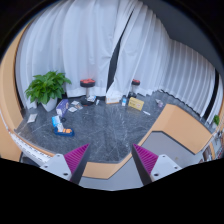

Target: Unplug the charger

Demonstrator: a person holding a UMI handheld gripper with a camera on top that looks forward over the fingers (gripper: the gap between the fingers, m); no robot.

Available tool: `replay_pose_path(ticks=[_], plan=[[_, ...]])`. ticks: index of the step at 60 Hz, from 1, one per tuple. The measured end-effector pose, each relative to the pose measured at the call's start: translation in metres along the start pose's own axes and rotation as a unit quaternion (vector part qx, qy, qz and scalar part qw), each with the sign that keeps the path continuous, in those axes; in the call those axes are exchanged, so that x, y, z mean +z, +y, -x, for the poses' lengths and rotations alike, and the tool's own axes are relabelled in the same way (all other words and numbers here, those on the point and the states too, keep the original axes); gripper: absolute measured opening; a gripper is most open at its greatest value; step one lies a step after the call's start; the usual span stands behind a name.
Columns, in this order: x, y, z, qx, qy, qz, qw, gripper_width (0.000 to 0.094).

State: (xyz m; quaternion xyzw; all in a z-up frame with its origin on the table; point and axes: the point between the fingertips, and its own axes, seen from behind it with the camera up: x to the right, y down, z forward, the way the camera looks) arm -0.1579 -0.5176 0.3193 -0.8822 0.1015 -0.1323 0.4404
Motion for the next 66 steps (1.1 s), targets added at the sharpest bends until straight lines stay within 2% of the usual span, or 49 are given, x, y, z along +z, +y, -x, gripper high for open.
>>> replay_pose_path(ticks=[11, 20, 26, 30, 34, 39, 46, 52, 59, 63, 66], plan=[[0.037, 0.021, 0.009, 0.002, 0.006, 0.023, 1.000, 0.0848], [0.084, 0.073, 0.037, 0.013, 0.010, 0.047, 0.999, 0.0850], [0.113, 0.109, 0.087, 0.022, -0.020, 0.048, 0.998, 0.0851], [0.134, 0.136, 0.130, 0.022, -0.044, 0.066, 0.997, 0.0847], [0.156, 0.142, 0.183, 0.030, -0.076, 0.063, 0.995, 0.0852], [0.187, 0.130, 0.251, 0.029, -0.110, 0.038, 0.993, 0.0850], [0.238, 0.088, 0.325, 0.023, -0.134, -0.015, 0.991, 0.0850], [0.288, 0.057, 0.367, 0.025, -0.130, -0.049, 0.990, 0.0846], [0.344, 0.032, 0.392, 0.020, -0.111, -0.060, 0.992, 0.0813], [0.368, 0.023, 0.400, 0.028, -0.104, -0.067, 0.992, 0.0734], [0.381, 0.020, 0.401, 0.028, -0.095, -0.069, 0.993, 0.0606]])
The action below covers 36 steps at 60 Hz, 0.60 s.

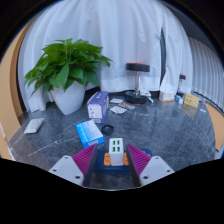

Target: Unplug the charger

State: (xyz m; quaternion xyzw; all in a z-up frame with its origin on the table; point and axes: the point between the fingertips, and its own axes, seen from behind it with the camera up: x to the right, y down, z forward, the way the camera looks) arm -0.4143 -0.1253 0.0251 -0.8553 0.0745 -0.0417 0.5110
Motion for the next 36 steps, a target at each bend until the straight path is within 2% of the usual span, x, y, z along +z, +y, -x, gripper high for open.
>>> replay_pose_path(ticks=[7, 18, 26, 27, 32, 33, 36], plan=[[0.016, 0.000, -0.016, -0.004, 0.038, -0.004, 0.999, 0.0192], [0.018, 0.002, -0.015, -0.011, 0.023, 0.012, 1.000, 0.0082], [0.011, -0.003, -0.016, 0.032, 0.006, 0.028, 0.999, 0.0069], [0.006, -0.022, -0.017, 0.043, 0.002, 0.002, 0.999, 0.0069], [-0.065, -0.195, -0.028, -0.032, 0.019, -0.210, 0.977, 0.0069], [-0.077, -0.223, -0.026, -0.037, 0.018, -0.240, 0.970, 0.0069], [-0.099, -0.280, -0.022, -0.016, -0.015, -0.277, 0.961, 0.0069]])
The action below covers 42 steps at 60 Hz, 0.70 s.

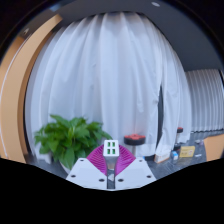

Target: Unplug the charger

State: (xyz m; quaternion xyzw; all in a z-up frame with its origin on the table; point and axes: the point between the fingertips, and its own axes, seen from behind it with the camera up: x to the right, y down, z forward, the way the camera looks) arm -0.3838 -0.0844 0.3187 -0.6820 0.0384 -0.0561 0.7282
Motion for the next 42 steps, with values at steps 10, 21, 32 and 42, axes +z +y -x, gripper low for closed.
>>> replay_pose_path(ticks=[10, 21, 32, 42], plan=[[-0.018, -0.010, -0.067, 0.047, 0.010, 0.015, 0.999, 0.0067], [-0.034, 0.183, -0.141, 0.053, 0.012, 0.194, 0.980, 0.0077], [-0.059, 0.310, -0.170, 0.094, 0.002, 0.305, 0.948, 0.0137], [-0.061, 0.332, -0.199, 0.106, 0.008, 0.324, 0.940, 0.0335]])
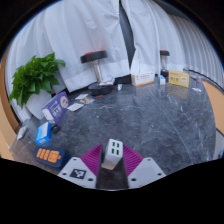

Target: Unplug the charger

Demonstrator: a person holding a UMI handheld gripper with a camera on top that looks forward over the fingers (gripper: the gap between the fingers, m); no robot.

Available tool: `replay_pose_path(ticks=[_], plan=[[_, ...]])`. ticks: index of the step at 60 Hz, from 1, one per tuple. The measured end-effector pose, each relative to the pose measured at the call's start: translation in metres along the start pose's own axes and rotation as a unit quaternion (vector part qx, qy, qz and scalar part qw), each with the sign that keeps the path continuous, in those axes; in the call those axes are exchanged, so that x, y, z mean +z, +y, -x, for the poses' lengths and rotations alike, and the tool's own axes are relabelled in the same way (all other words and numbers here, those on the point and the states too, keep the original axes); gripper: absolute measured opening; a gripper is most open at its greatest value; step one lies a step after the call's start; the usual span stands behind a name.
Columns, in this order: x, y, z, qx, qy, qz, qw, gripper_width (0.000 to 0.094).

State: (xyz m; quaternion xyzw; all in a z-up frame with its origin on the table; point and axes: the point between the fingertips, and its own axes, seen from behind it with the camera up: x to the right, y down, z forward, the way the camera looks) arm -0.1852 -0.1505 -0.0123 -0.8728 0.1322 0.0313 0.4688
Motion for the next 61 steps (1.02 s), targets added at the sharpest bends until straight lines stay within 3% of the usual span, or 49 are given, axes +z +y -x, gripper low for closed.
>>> replay_pose_path(ticks=[2, 8, 9, 17, 32, 48, 61], plan=[[0.001, 0.000, -0.012, -0.007, 0.017, 0.004, 1.000, 0.0476], [-0.004, 0.000, -0.037, -0.022, 0.045, 0.016, 0.999, 0.0772], [-0.006, 0.000, -0.039, -0.025, 0.047, 0.019, 0.998, 0.0864], [-0.040, -0.015, -0.055, -0.071, 0.091, 0.014, 0.993, 0.0850], [-0.145, -0.030, -0.013, -0.113, 0.100, -0.002, 0.989, 0.0853], [-0.240, -0.004, 0.014, -0.113, 0.121, -0.006, 0.986, 0.0854], [-0.269, 0.011, 0.026, -0.099, 0.128, -0.006, 0.987, 0.0853]])
